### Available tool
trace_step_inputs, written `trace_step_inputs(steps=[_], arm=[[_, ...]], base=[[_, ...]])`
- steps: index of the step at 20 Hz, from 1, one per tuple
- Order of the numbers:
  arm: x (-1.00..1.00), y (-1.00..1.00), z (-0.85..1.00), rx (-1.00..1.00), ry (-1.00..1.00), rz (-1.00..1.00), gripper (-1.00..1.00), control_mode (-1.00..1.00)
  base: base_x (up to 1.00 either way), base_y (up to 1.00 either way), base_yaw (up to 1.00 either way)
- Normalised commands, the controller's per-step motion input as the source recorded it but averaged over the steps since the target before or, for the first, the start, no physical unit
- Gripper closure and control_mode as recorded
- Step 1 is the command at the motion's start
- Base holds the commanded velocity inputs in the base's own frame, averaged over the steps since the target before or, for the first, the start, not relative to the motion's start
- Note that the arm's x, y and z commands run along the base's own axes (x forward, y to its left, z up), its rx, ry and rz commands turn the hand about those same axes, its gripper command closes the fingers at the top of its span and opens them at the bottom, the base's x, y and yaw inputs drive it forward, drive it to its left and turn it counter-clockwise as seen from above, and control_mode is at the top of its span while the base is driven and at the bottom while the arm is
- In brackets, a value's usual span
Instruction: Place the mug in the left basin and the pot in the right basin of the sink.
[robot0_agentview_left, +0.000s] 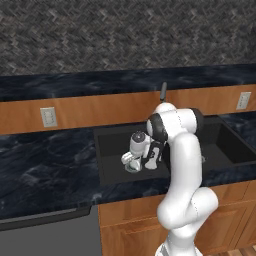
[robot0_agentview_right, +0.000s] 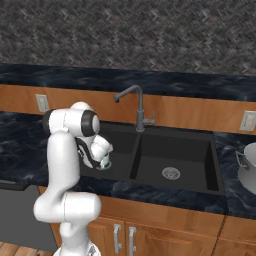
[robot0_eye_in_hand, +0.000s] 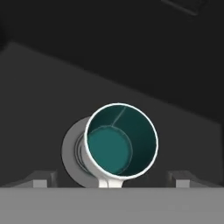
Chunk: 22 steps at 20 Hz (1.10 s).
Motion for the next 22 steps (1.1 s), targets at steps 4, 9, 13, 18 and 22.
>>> trace_step_inputs(steps=[4, 9, 13, 18, 22], arm=[[-0.16, 0.00, 0.49, -0.02, -0.08, 0.00, -1.00, -1.00], [-0.37, 0.01, 0.25, 0.00, -0.04, 0.00, -1.00, -1.00], [-0.51, 0.00, 0.45, 0.00, -0.02, 0.00, -1.00, -1.00], [-0.30, 0.00, 0.76, 0.01, 0.00, -0.01, -1.00, -1.00], [-0.08, 0.00, 0.76, 0.03, 0.00, -0.03, -1.00, -1.00]], base=[[0.00, 0.00, 0.00], [0.00, 0.00, 0.00], [0.00, 0.00, 0.00], [0.00, 0.00, 0.00], [0.00, 0.00, 0.00]])
